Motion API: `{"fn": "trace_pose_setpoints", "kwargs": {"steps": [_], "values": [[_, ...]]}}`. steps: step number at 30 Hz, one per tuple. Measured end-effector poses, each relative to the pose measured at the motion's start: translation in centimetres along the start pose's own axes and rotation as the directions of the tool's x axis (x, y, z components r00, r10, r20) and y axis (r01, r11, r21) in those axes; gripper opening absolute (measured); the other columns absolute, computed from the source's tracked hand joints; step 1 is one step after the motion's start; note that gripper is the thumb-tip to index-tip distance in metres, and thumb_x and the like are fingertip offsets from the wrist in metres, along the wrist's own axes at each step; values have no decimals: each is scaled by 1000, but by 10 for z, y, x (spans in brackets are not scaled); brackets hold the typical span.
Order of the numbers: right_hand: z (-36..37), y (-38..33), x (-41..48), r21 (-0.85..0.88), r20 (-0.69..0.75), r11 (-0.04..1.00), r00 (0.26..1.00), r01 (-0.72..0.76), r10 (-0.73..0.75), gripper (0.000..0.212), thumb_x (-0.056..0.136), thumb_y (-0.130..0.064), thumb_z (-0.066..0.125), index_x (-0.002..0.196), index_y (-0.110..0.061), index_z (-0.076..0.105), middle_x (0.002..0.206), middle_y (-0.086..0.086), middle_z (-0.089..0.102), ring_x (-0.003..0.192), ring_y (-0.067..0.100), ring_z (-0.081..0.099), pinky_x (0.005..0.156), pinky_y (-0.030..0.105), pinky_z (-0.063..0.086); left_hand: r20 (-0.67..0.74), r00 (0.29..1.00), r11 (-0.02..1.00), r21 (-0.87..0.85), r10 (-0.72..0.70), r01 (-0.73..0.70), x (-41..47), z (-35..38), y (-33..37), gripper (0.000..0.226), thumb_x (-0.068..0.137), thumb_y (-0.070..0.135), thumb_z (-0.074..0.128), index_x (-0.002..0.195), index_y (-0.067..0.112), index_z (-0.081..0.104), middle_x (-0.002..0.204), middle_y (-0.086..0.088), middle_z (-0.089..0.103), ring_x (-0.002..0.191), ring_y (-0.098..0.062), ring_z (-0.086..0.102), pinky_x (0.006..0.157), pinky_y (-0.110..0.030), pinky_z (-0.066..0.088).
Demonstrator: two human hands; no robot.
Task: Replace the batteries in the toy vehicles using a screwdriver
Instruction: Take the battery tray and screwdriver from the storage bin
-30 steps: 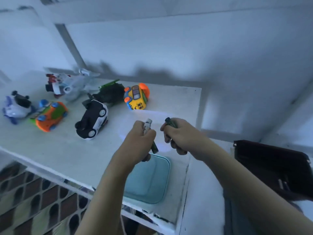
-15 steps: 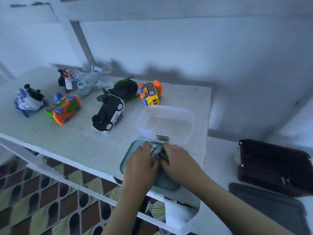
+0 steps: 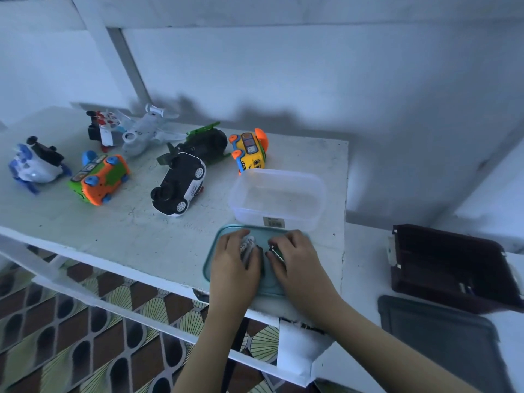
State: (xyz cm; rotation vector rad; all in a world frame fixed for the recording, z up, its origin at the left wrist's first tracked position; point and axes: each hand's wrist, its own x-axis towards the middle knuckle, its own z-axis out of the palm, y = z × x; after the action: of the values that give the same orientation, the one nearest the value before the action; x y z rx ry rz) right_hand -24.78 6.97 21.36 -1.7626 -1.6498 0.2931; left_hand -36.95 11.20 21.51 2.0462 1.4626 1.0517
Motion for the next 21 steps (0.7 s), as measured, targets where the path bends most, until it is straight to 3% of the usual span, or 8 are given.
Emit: {"fn": "trace_pose_setpoints", "kwargs": {"steps": [3,6,8,11,13,16,18,21], "values": [[1,-3,3,33,41,998,998,-56,54,33,97,-24,51,127,-10,54,127,10,47,120,23,41,104,29,32,-11,995,988,-120,-96,94,6,-4,0,28,93,7,59,120,7,61,112,-1,58,90,-6,54,74,-1,34],[0,-7,7,126,77,988,994,-91,81,44,97,-29,51,138,-15,43,136,2,41,127,16,35,107,25,29,99,970,903,-355,-223,244,12,-9,0,30,97,2,47,120,19,58,118,5,60,111,-9,56,92,-19,42],[-3,-10,9,231,77,964,990,-130,115,41,98,-27,48,138,-19,42,135,-3,42,126,11,35,106,23,30,127,958,844,-453,-259,288,13,-14,1,37,96,-4,42,119,20,57,119,8,60,113,-3,55,98,-23,43],[-7,-11,10,443,66,870,976,-216,208,28,101,-23,42,127,-26,51,125,-11,50,118,0,41,98,13,31,138,966,866,-428,-221,259,10,-18,-1,40,96,-4,43,120,25,55,119,15,57,106,15,51,92,-11,44],[-7,-10,8,593,64,764,961,-253,269,29,97,-33,39,119,-27,56,122,-12,55,119,4,46,102,22,36,163,973,905,-369,-162,212,7,-18,-4,32,98,9,48,122,29,52,116,20,55,99,21,49,82,-3,41],[-9,-11,3,724,121,614,934,-314,336,42,92,-45,34,124,-27,55,129,-7,52,120,2,48,105,24,38,186,979,960,-250,-79,124,2,-16,-5,40,90,35,46,129,28,52,118,19,53,106,14,48,81,3,32],[-11,-15,1,780,171,528,926,-335,336,35,102,-41,31,126,-28,53,130,-9,51,117,-3,48,101,16,39,183,979,961,-242,-86,130,1,-16,-4,44,87,38,42,129,28,53,118,18,53,107,7,50,82,0,34],[-11,-20,-1,820,206,454,919,-350,337,29,103,-40,31,120,-36,54,126,-16,53,117,-5,49,102,21,39,111,984,939,-302,-138,165,1,-15,-1,28,96,28,43,120,30,55,116,15,57,110,-4,53,91,-13,41]]}}
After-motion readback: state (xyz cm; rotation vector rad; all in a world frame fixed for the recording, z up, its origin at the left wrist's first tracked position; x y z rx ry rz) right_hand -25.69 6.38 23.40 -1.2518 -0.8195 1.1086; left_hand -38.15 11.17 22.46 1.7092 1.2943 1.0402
